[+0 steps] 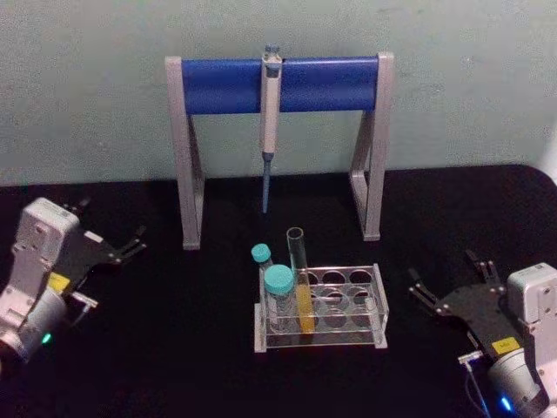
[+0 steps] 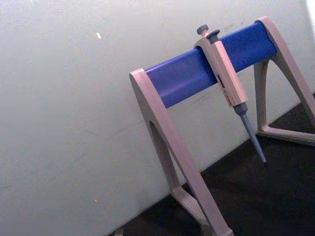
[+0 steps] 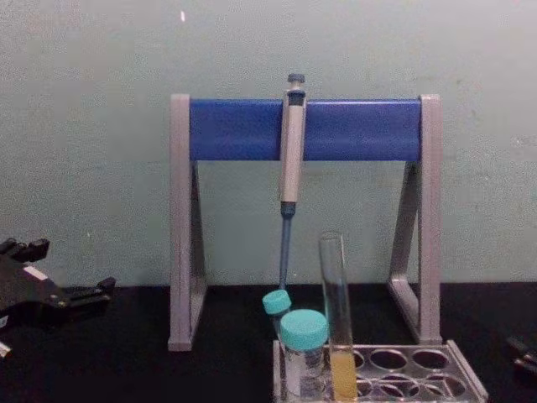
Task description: Pick up the test tube from the test tube rack, shake it, then place it back into the test tube rack.
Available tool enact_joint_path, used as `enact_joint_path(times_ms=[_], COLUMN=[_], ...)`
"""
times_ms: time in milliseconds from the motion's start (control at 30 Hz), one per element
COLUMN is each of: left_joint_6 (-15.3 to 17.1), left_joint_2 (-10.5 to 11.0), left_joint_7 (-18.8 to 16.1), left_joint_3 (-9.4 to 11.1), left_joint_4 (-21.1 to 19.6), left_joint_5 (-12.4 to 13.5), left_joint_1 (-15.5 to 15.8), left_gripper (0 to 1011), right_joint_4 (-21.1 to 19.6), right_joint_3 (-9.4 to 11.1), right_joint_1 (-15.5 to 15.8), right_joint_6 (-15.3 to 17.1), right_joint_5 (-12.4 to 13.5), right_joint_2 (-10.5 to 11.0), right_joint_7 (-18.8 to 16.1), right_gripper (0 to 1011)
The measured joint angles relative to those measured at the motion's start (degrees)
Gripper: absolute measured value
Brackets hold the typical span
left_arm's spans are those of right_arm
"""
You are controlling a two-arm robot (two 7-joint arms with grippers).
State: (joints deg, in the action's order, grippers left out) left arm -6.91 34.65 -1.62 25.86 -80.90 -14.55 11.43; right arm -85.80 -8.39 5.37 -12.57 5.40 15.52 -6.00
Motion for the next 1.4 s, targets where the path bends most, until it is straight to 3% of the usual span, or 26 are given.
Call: enact_joint_path(times_ms=[1400], left_joint_6=[0.0], left_joint_2=[0.0], left_joint_7=[0.0], left_joint_3=[0.0], left_joint_4=[0.0], left_joint_5=[0.0], left_joint_1=[0.0], left_gripper=[1001], right_joint_4=[-0.06], right_joint_3=[0.0], right_joint_1=[0.0], right_joint_6=[-0.06], right_joint_5=[0.08], right_joint_2=[0.04], right_joint_7=[0.03], right_gripper=[1000])
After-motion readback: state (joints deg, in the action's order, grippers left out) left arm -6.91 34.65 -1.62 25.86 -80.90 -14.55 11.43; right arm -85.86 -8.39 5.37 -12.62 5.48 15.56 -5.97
